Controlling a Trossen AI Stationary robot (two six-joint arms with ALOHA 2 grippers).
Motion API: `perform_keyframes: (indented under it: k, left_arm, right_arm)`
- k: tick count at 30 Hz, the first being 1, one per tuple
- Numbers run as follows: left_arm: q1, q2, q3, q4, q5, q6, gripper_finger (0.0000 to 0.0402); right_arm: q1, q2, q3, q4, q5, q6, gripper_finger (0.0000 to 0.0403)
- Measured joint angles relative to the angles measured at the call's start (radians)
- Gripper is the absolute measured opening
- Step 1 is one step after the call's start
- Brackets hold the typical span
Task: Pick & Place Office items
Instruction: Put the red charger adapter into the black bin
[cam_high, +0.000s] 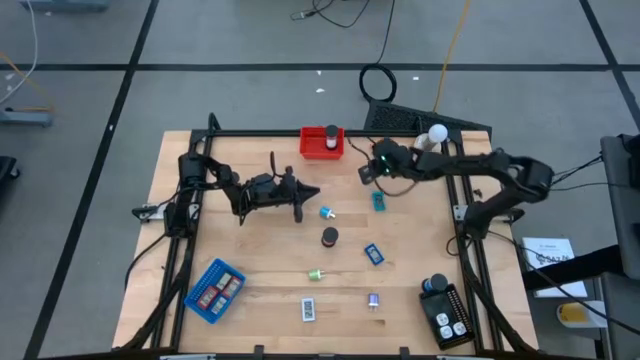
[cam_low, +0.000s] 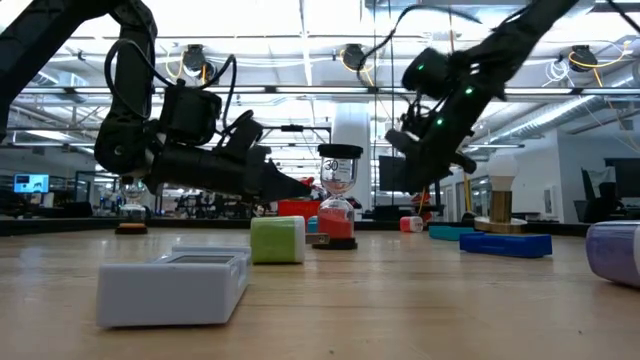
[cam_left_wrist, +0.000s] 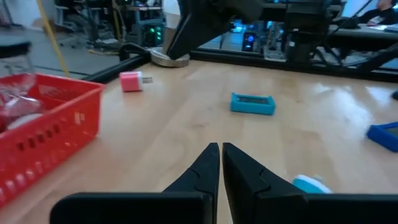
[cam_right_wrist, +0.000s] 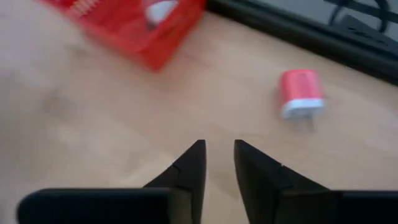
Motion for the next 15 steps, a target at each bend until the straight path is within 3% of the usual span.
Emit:
perform_keyframes:
  k: [7, 15]
  left_arm:
    - [0.001, 0.000, 0.010, -0.002, -0.022, 0.018, 0.0024]
    - [0.001, 0.000, 0.011, -0.016, -0.023, 0.021, 0.0024]
  right_arm:
    - [-0.107, 0.074, 0.088, -0.072, 0.002, -0.022, 0.0162]
    - [-0.126, 0.147, 0.088, -0.024, 0.013, -0.053, 0.0247]
